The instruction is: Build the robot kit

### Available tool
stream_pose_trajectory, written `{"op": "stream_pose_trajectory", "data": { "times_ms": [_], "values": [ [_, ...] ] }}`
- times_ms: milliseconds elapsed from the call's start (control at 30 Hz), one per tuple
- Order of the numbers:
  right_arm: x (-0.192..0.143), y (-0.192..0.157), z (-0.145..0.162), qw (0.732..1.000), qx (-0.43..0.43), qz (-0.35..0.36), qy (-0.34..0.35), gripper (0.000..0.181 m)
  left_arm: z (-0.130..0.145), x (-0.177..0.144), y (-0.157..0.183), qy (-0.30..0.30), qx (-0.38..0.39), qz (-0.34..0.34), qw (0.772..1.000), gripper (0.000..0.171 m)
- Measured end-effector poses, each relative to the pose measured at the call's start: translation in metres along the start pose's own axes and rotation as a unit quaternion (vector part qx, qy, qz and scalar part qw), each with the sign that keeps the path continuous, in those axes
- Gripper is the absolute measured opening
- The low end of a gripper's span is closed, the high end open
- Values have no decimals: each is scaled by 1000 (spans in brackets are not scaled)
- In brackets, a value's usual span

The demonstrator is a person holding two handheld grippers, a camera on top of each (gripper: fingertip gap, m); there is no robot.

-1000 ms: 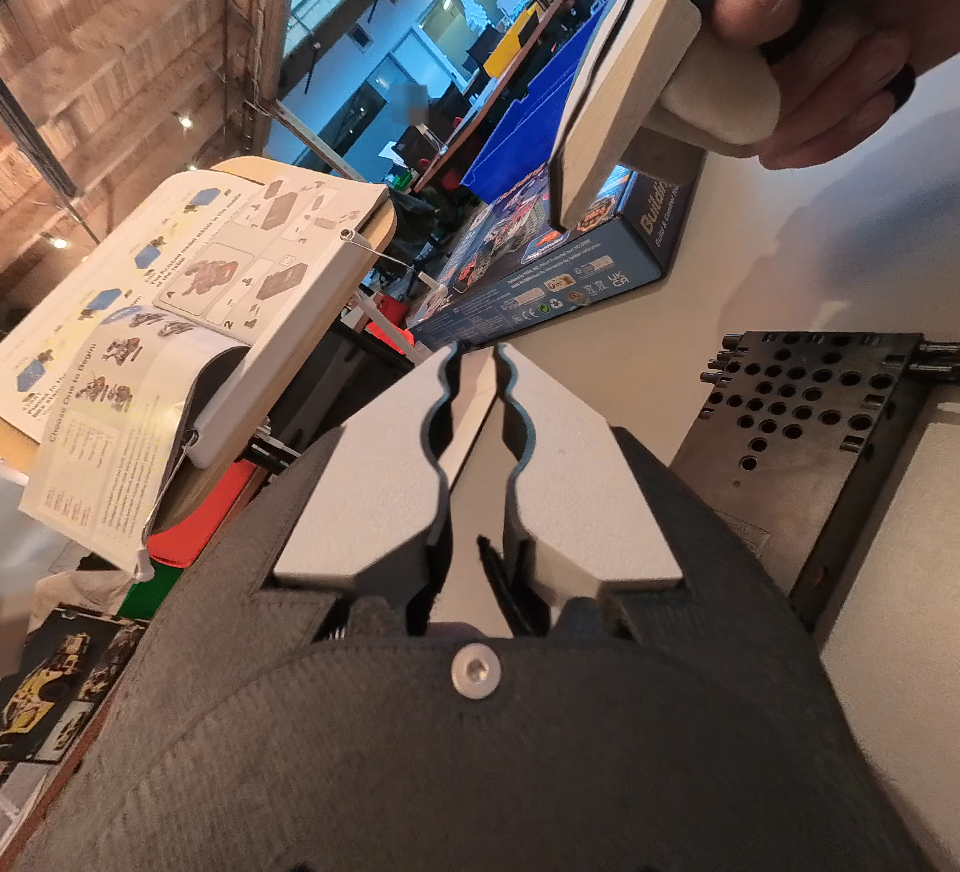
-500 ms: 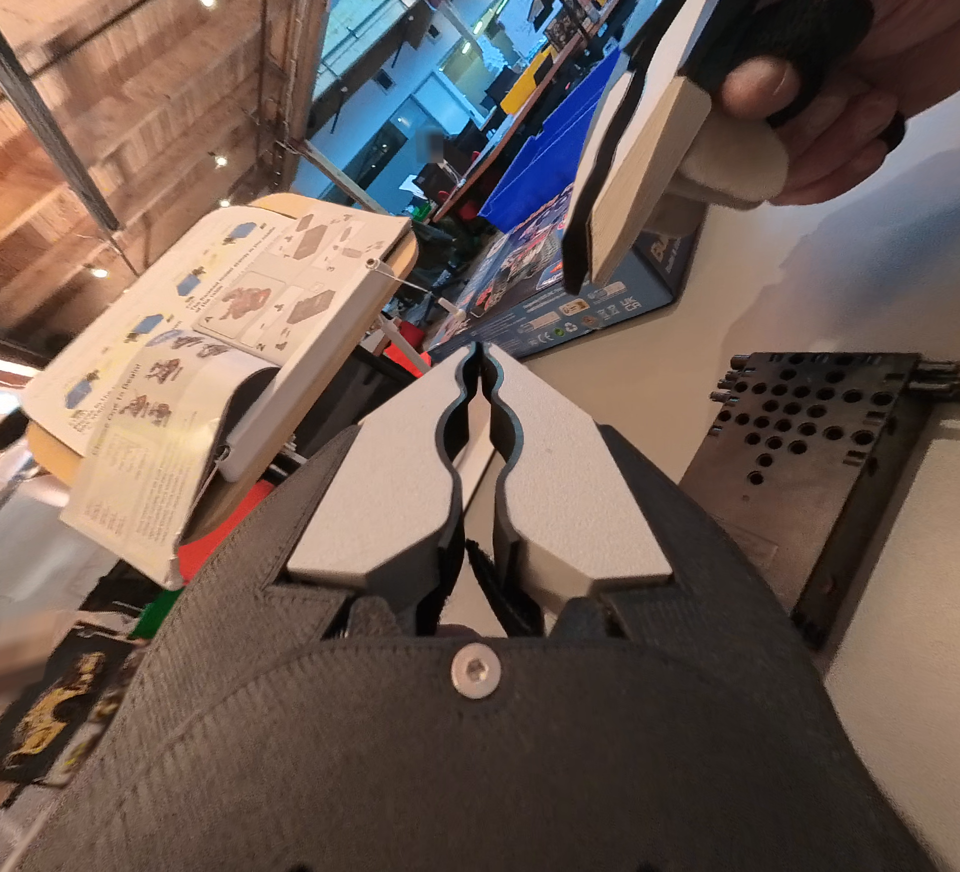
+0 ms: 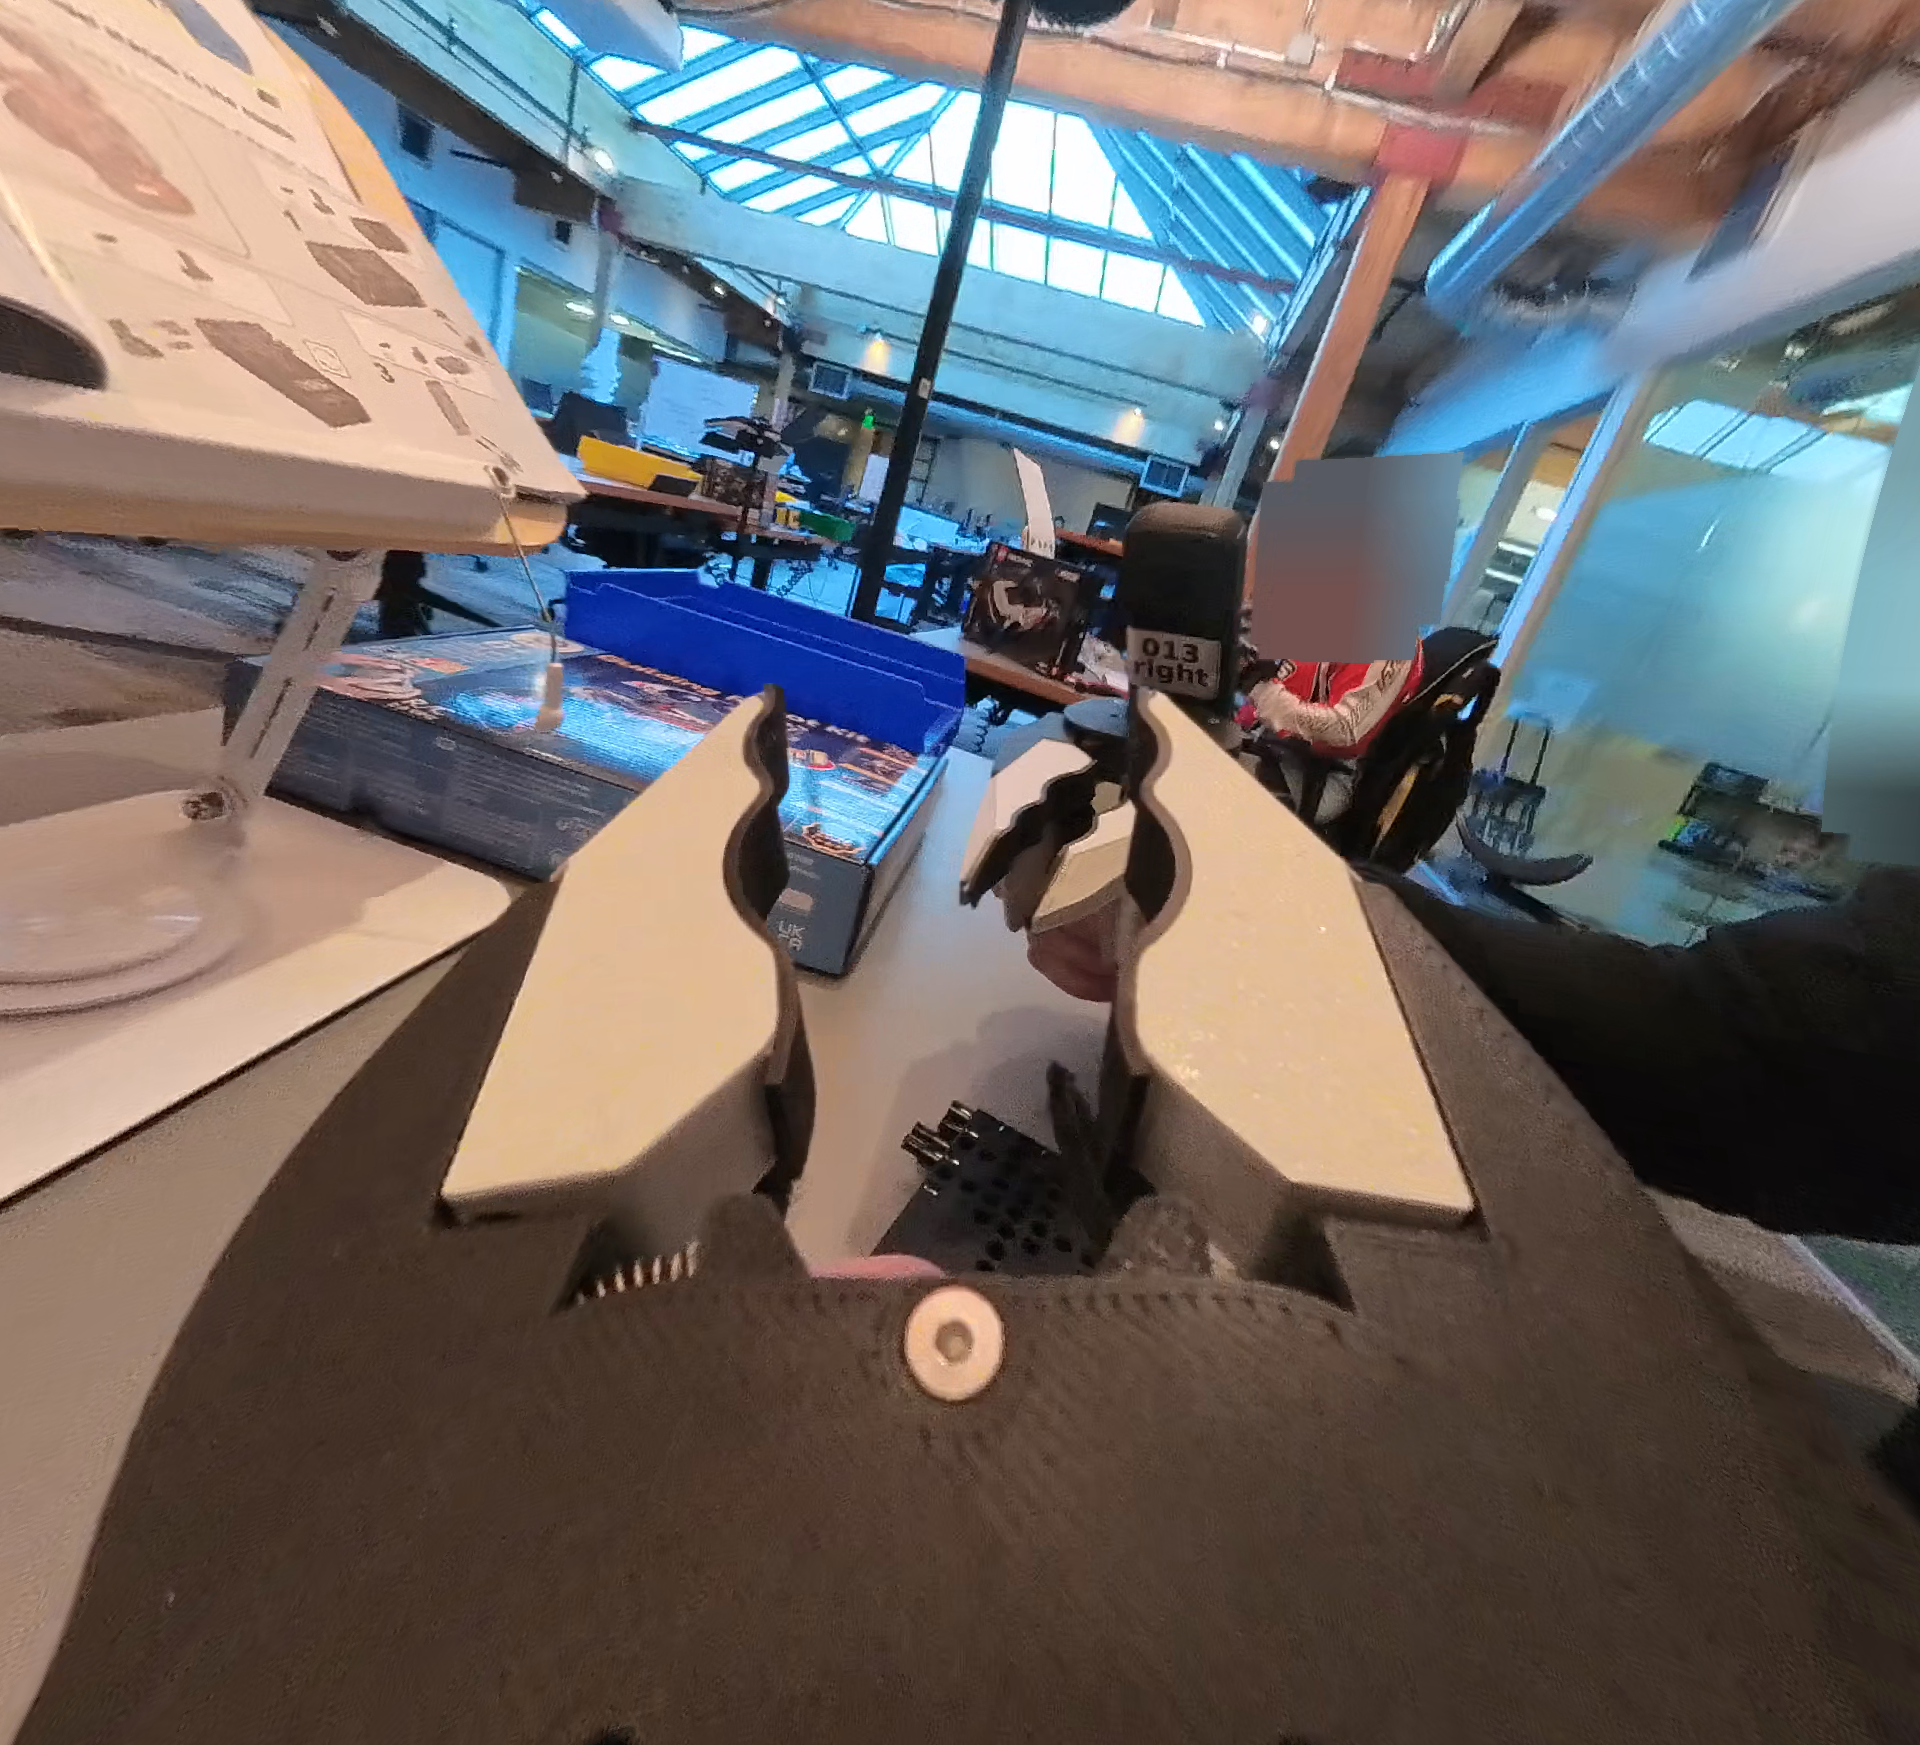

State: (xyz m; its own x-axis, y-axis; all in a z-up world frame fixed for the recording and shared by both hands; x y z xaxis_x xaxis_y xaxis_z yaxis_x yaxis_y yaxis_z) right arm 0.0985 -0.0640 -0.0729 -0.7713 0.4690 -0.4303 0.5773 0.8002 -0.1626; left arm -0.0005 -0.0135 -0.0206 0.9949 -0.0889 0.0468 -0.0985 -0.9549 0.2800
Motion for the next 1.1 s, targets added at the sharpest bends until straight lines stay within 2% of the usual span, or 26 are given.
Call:
{"op": "stream_pose_trajectory", "data": {
  "times_ms": [100,200,467,500,567,633,700,867,1100],
  "values": [
    [0,0,0,1000,1,0,2,17,0,-4,-3,13,-18,13,1000,40],
    [-1,0,-1,1000,3,-1,3,16,1,-8,-5,18,-22,22,999,0],
    [0,2,0,1000,9,-2,1,15,-6,-16,-9,55,-84,71,992,0],
    [0,2,1,1000,9,-3,1,15,-6,-16,-9,59,-96,78,991,12],
    [1,2,1,1000,10,-3,0,15,-5,-12,-9,52,-135,111,983,47],
    [1,2,1,1000,10,-3,-1,15,-3,-8,-7,45,-174,146,973,68],
    [1,2,1,1000,10,-3,-1,15,-1,-6,-5,37,-182,160,970,69],
    [0,2,1,1000,11,-2,-1,15,-5,-9,1,49,-209,210,954,90],
    [0,2,1,1000,11,-1,-3,15,-7,-7,7,51,-205,225,951,83]
  ]
}}
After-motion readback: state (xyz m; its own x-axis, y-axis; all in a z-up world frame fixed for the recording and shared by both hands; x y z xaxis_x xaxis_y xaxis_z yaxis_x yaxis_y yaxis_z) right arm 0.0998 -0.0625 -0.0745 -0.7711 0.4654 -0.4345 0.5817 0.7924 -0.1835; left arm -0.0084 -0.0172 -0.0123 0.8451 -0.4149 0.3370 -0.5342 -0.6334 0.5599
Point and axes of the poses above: each gripper's, where its closed fingertips meet, x out along the fingers, z out of its underside, y = z × x across the jaws, the point moved 3 cm from there along -x, back along the fingers, and after that the axes turned 13 degrees about -y, right-handed, at the moved point
